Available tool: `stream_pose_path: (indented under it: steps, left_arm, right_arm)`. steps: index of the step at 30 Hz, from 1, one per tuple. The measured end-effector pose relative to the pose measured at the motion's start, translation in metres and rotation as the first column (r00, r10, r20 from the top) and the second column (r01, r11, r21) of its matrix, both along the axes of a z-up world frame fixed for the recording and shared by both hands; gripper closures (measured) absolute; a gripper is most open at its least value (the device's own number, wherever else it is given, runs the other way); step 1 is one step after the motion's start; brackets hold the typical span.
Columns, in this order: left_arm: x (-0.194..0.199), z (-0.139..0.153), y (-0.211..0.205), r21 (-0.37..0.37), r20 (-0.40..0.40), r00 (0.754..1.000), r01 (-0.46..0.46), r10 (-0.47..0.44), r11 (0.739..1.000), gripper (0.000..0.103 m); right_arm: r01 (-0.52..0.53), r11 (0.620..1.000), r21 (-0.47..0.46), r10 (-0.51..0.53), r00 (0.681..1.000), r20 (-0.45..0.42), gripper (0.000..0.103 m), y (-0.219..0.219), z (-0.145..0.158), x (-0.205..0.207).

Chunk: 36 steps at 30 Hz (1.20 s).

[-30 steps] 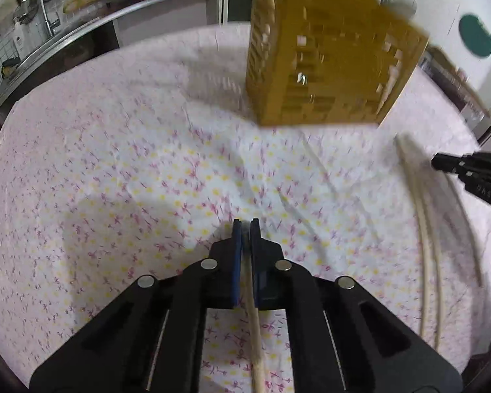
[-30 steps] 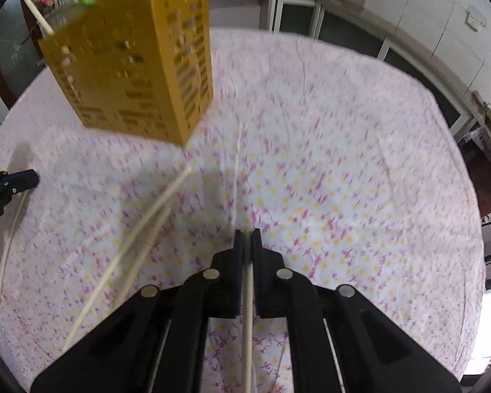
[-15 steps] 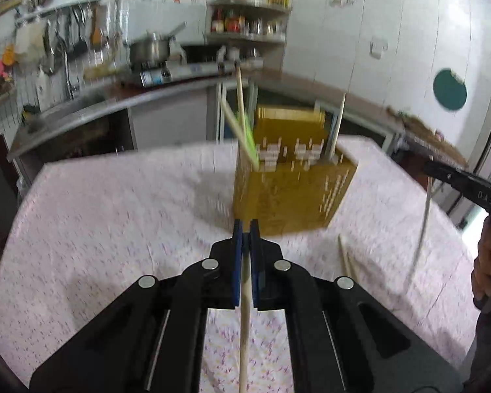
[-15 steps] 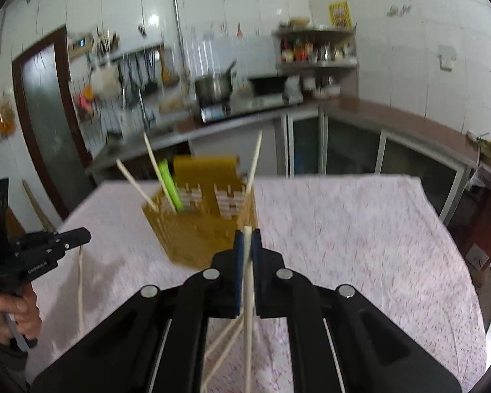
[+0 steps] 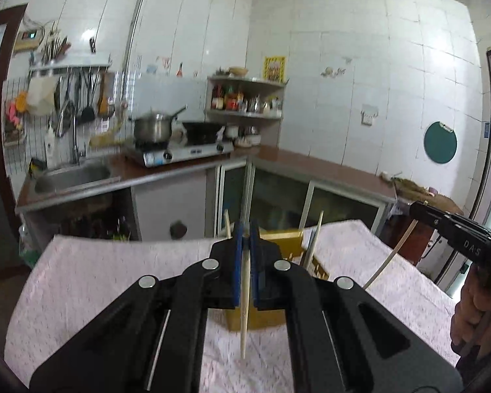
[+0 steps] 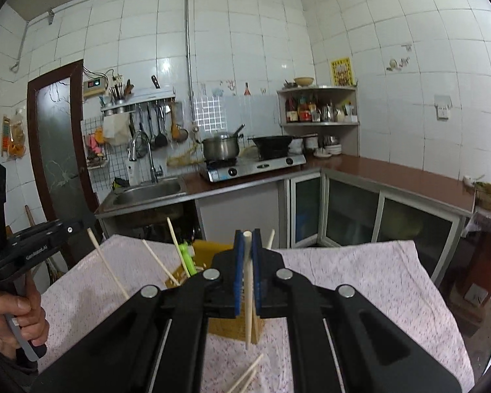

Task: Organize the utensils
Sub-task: 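Lift the chopsticks in both tools up over the yellow caddy, then open both tools to drop the chopsticks into the caddy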

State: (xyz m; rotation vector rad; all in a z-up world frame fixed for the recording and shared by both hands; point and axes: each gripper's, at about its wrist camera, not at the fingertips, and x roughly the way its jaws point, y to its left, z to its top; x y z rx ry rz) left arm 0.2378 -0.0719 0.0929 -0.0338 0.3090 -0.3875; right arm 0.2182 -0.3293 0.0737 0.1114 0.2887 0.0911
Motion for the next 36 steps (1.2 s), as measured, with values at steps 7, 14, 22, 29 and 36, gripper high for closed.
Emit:
stream_pose_path:
  steps: [7,14,22,29,36]
  left_arm:
    - [-0.004,0.030,-0.002,-0.116,0.117,0.993,-0.006,0.020,0.993,0.101]
    - [-0.002,0.031,-0.015,-0.144,0.227,0.972,-0.032,0.065,0.989,0.101]
    - [0.009,0.012,-0.027,-0.141,0.267,0.961,-0.033,0.070,0.989,0.101]
    - [0.019,-0.005,-0.044,-0.107,0.273,0.961,-0.021,0.050,0.994,0.101]
    - [0.037,-0.022,-0.051,-0.075,0.219,0.974,-0.039,0.055,0.996,0.100]
  right_arm:
    - [-0.008,0.999,0.046,0.001,0.990,0.144,0.098,0.006,0.028,-0.003]
    - [0.000,1.000,-0.012,0.002,0.982,0.191,0.098,0.020,0.027,0.017]
    - [-0.016,1.000,0.017,0.013,0.982,0.190,0.098,0.019,0.002,0.043]
    - [0.016,1.000,0.006,-0.017,0.984,0.177,0.098,0.016,-0.010,0.056]
    - [0.015,1.000,0.008,-0.016,0.992,0.129,0.098,0.016,-0.023,0.071]
